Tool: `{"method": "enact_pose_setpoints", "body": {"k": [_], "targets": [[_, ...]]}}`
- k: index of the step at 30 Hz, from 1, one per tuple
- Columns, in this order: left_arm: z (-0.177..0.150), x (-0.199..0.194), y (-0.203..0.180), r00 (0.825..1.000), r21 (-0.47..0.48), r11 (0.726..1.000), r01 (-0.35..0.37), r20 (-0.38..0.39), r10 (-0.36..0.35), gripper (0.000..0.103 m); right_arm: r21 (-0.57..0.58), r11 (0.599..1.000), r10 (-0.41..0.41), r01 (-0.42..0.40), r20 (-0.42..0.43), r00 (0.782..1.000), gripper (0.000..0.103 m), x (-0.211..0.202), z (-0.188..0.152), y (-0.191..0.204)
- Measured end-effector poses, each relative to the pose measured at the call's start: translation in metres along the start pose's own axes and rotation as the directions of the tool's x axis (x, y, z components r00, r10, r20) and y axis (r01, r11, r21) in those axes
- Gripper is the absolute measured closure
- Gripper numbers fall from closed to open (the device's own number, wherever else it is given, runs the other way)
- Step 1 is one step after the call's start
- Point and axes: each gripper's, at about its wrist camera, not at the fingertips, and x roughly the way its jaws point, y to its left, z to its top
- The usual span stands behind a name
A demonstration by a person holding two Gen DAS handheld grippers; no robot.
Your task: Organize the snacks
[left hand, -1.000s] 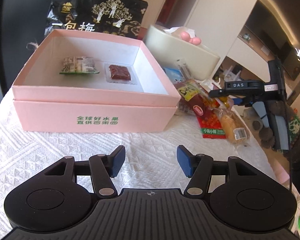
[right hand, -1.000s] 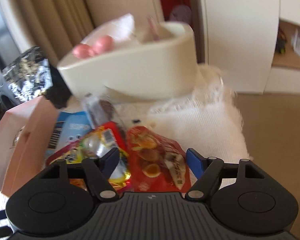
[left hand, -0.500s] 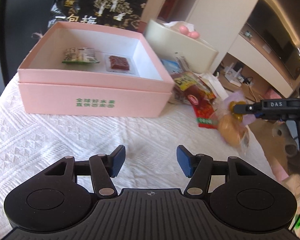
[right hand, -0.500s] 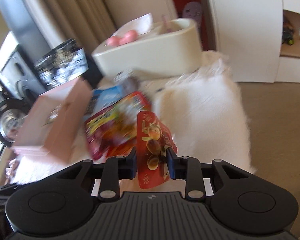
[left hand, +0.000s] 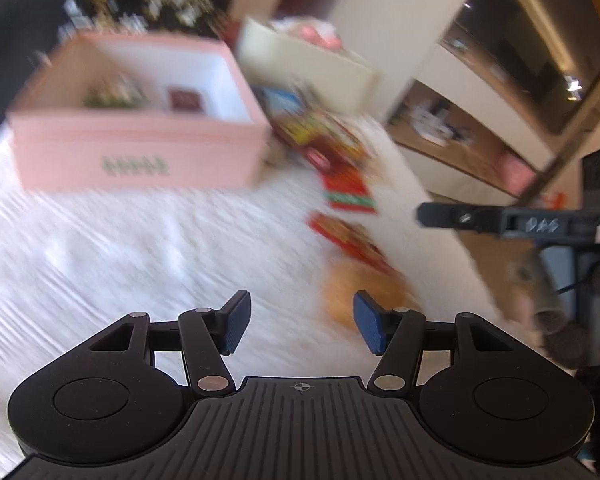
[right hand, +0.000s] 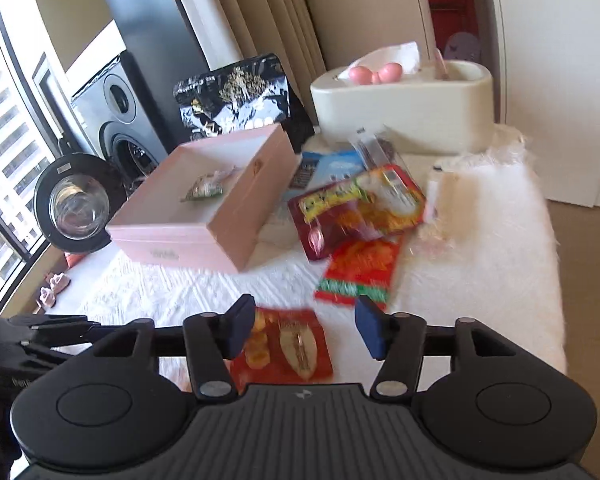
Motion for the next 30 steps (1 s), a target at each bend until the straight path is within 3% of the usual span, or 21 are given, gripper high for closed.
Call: {"method": "enact_pose_setpoints", "body": {"k": [3,5,9,13,16,18,21,24,27,30], "targets": [[-0.007,0.006,-0.005,0.995,-0.022,0.996,0.088,-0.052,-0.089,0.041,-0.022,0.999,0.028,-0.029,-0.052,0.998,0.045,-0.006,-0.021,-0.002],[-0.009,0.011,-0.008,0.994,-0.030,0.995,0.090,-0.058,-0.092,0.041,-0.038,0.998,0.040,-0.044,-0.091,0.995,0.045,-0.003,-0.035,0.004],[-0.006,0.012,-0.002,0.999,-0.075,0.997,0.032,-0.031,-0.034,0.041,-0.052,0.992,0.112,-0.119,-0.116,0.987,0.047,0.008,-0.056,0.027],[0.001,-0.003,0.015,0.999,-0.115,0.993,-0.029,0.040,0.034,0.042,-0.097,0.992,0.080,-0.087,-0.070,0.994,0.047,0.016,-0.059,0.053],[0.007,-0.013,0.025,0.990,-0.136,0.986,-0.095,0.090,0.108,0.042,-0.086,0.972,0.209,-0.217,-0.102,0.973,0.047,0.026,-0.060,0.068],[0.011,-0.018,0.029,0.983,-0.142,0.982,-0.127,0.113,0.143,0.042,-0.143,0.961,0.223,-0.236,-0.099,0.970,0.047,0.025,-0.064,0.087],[0.013,-0.024,0.025,0.978,-0.129,0.981,-0.147,0.132,0.164,0.041,-0.291,0.943,0.151,-0.160,-0.054,0.987,0.045,0.016,-0.071,0.107],[0.014,-0.021,0.011,0.982,-0.094,0.988,-0.126,0.128,0.138,0.042,-0.382,0.923,0.056,-0.047,0.013,0.998,0.038,0.003,-0.074,0.109],[0.012,-0.010,-0.017,0.981,0.011,0.990,-0.138,0.137,0.135,0.041,-0.393,0.917,-0.045,0.067,0.065,0.997,0.033,-0.002,-0.073,0.095],[0.003,0.006,-0.045,0.971,0.158,0.965,-0.207,0.154,0.183,0.041,-0.342,0.921,-0.169,0.187,0.082,0.982,0.033,0.004,-0.071,0.073]]}}
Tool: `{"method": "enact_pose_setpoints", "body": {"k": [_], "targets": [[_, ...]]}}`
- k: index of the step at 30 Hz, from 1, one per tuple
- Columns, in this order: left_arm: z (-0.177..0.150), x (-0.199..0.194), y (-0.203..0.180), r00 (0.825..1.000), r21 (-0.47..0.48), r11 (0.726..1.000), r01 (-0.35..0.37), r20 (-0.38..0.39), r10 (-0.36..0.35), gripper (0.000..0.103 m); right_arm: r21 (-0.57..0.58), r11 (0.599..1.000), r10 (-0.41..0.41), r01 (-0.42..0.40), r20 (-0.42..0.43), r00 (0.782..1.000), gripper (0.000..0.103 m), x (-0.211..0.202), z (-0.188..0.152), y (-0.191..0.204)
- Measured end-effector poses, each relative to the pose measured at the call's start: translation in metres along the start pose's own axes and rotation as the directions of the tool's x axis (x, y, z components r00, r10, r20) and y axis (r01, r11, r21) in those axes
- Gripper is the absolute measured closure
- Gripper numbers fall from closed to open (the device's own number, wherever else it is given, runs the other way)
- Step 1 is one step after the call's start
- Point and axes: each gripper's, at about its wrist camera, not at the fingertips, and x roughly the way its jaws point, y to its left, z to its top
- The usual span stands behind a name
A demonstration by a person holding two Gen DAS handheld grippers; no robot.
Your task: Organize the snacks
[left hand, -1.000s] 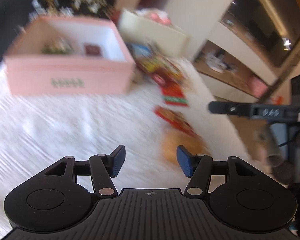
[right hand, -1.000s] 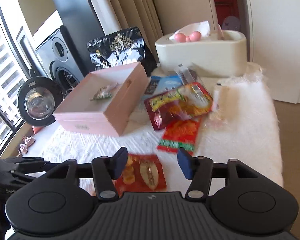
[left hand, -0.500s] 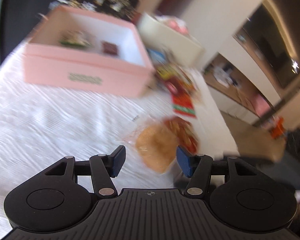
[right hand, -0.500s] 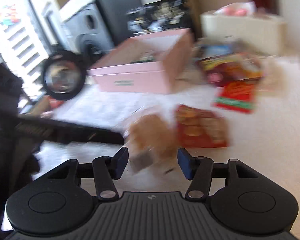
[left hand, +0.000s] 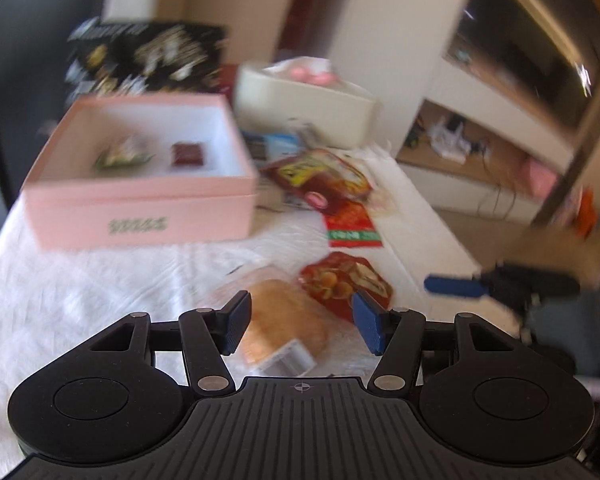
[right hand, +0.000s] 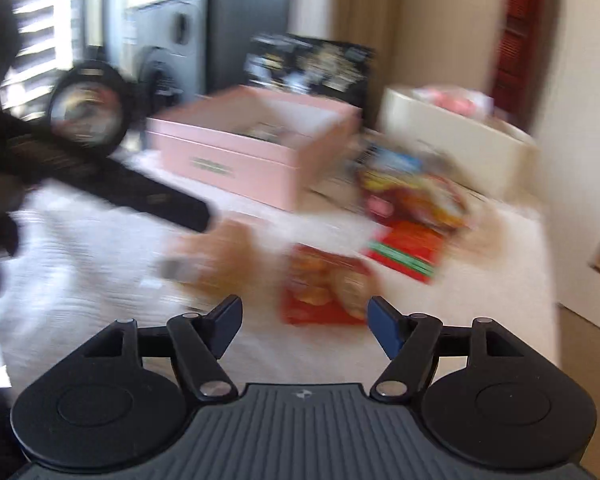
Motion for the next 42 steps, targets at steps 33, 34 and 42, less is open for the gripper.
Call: {"method": "enact_pose_setpoints", "body": {"k": [33,34,42], "targets": [[-0.009,0.016,0.045,0.989,-0.049,0.989,-0.138,-0.068,0.135,0.035,0.208,0.974,-0.076,0.091,-0.081,0.994,0.019,0.031,-0.019,-0.035],[-0.009,0.017,0.045,0.988,-0.047,0.989,-0.138,-0.072,0.134,0.035,0.208,0.974,-0.076,0.091,-0.081,0.994,0.019,0.031,-0.019,-0.035],[-0.008,0.019,0.040,0.985,-0.001,0.988,-0.151,-0.083,0.151,0.034,0.208,0.974,-0.077,0.092,-0.081,0.994,0.019,0.032,-0.019,-0.035]]}}
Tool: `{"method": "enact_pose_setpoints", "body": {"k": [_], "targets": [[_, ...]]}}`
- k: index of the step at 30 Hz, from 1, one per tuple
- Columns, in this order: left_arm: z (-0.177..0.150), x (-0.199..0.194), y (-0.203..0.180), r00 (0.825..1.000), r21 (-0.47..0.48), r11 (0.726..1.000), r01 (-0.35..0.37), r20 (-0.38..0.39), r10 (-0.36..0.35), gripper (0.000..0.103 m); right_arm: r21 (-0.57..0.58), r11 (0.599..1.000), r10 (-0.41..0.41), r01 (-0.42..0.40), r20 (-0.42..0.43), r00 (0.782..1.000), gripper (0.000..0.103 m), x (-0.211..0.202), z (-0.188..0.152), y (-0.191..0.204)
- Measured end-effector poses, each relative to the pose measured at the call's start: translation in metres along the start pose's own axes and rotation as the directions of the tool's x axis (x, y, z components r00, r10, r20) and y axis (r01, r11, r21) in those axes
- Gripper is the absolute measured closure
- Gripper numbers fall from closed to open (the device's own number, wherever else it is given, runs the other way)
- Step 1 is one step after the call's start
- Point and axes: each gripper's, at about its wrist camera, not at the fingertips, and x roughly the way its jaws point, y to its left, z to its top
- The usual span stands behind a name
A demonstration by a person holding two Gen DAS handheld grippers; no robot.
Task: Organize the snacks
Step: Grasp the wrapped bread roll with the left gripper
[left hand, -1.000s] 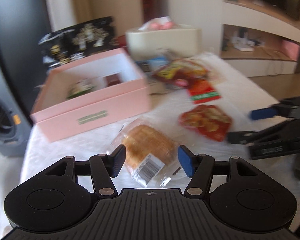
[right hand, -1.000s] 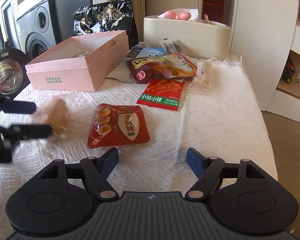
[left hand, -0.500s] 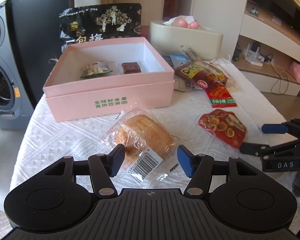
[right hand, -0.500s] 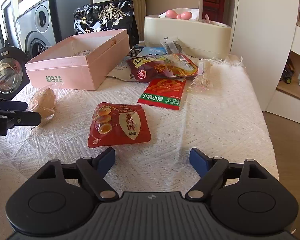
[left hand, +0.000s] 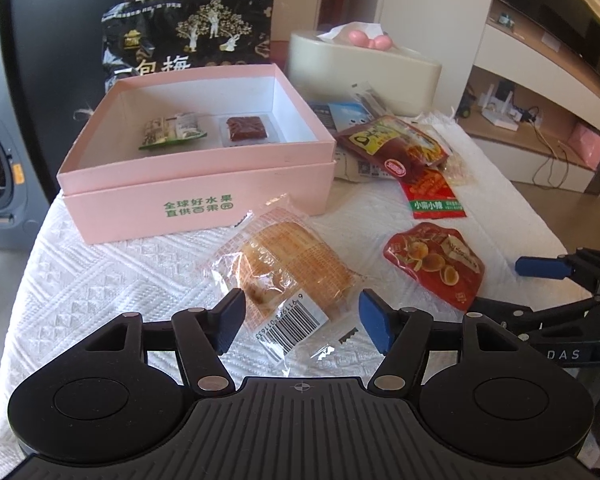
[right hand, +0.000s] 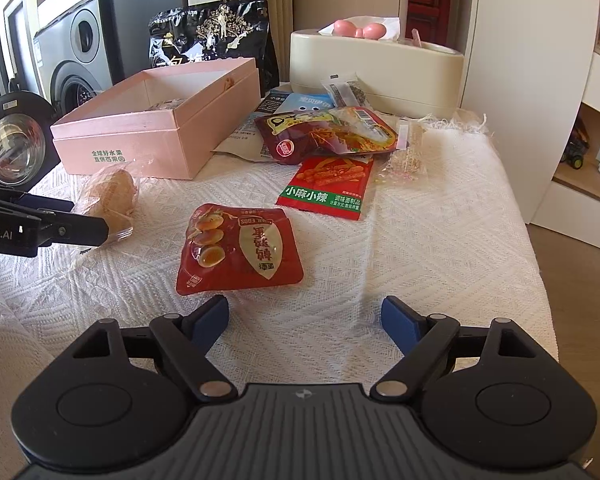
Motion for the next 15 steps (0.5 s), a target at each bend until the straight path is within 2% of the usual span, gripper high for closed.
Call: {"method": "enact_pose_setpoints", "body": {"k": [3,7,11,15], "targets": [[-0.002,-0.004,0.003,0.999,0.038,0.998,-0.039,-0.004,0.039,0.032,-0.001,1.000,0.000,0.000,0.000,1.000,0.019,0.000,0.000,0.000],[-0.008,-0.015,0.017,0.990,0.069,0.988,-0.140,0.009,0.140,0.032,-0.002,1.000,-0.001,0.001,0.000,1.000,0.019,0.000,0.000,0.000],[-0.006,-0.028,0.034,0.995,0.014,0.995,-0.097,0.008,0.097,0.037,-0.001,1.000,-0.001,0.001,0.000,1.000,0.018,0.000,0.000,0.000],[0.006,-0.038,0.022,0.996,0.035,0.998,-0.056,0.065,0.054,0.037,-0.002,1.000,-0.001,0.001,0.000,1.000,0.018,0.000,0.000,0.000]]}}
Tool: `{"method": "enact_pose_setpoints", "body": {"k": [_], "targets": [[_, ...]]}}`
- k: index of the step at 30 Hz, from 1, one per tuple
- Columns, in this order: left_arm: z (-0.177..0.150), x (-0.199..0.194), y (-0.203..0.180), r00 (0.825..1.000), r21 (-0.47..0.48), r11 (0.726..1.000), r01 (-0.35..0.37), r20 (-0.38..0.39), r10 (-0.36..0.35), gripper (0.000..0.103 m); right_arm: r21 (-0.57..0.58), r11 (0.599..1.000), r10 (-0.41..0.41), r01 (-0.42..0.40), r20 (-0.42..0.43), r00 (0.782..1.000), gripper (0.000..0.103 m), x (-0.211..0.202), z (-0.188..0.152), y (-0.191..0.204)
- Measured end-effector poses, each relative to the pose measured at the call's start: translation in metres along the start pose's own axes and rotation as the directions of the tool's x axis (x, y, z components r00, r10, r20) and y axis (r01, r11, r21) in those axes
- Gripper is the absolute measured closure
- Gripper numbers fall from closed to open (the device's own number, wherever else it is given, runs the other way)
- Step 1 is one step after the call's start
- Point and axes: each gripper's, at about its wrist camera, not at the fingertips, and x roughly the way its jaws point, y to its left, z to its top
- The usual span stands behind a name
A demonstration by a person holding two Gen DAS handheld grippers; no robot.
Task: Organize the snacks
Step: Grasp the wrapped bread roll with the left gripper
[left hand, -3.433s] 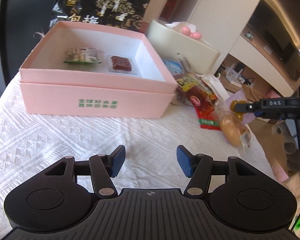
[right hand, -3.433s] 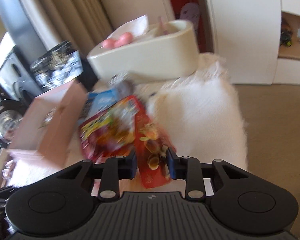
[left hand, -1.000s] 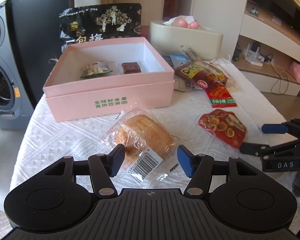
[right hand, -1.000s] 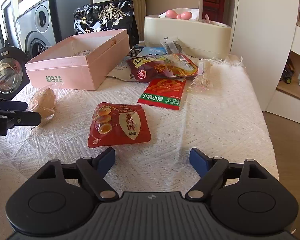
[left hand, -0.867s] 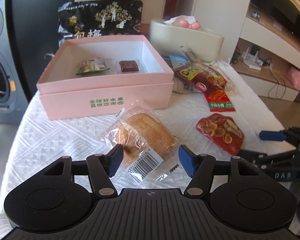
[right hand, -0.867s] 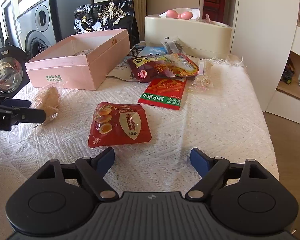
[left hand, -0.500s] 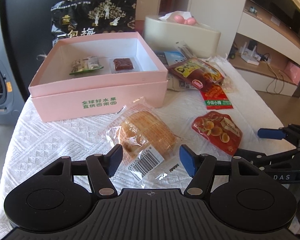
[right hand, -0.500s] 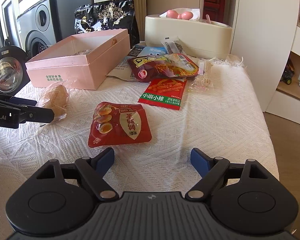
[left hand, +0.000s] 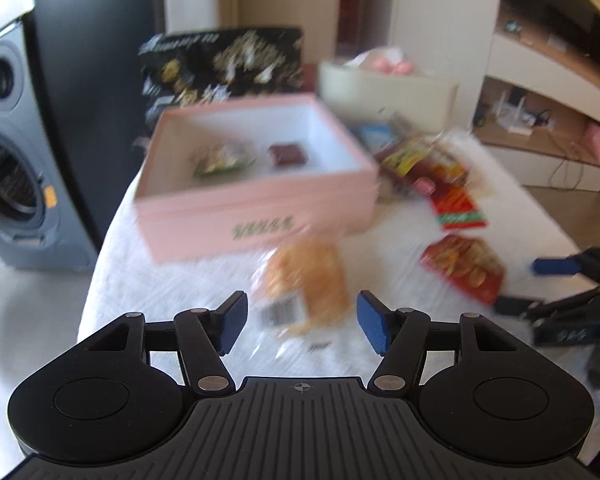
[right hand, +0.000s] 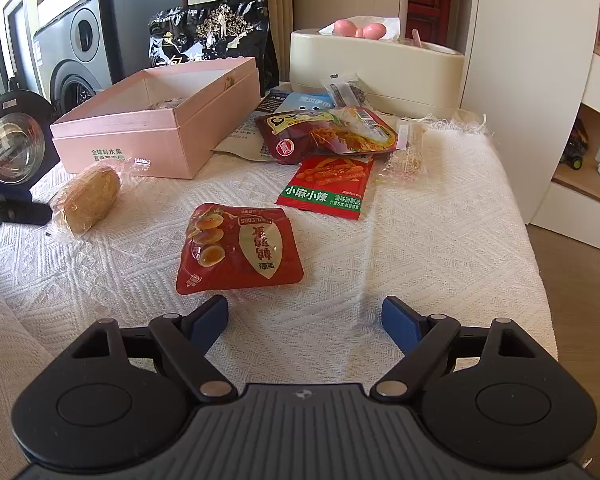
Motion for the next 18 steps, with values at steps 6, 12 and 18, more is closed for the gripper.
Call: {"method": "enact_pose_setpoints", "body": {"k": [6,12,18], "targets": [[0.010,0.028,-0.021,0.999,0.017,0.999,-0.045,-0.014,0.045,0.037,0.001,1.000,0.002,-0.002,0.002,1.000,0.018,-0.001,0.000,-0.001],[0.005,0.042,-0.029,0.999,0.035,0.999,0.015,-0.033,-0.013,0.018,0.000,1.000,0.004,-0.004,0.002,1.000,0.018,-0.001,0.000,-0.001],[0.004,0.032,-0.013,0.999,-0.053,0.998,0.027,0.024,-0.026,0.021,-0.002,1.000,0.006,-0.006,0.002,1.000,0.017,-0.001,0.000,0.000]]}}
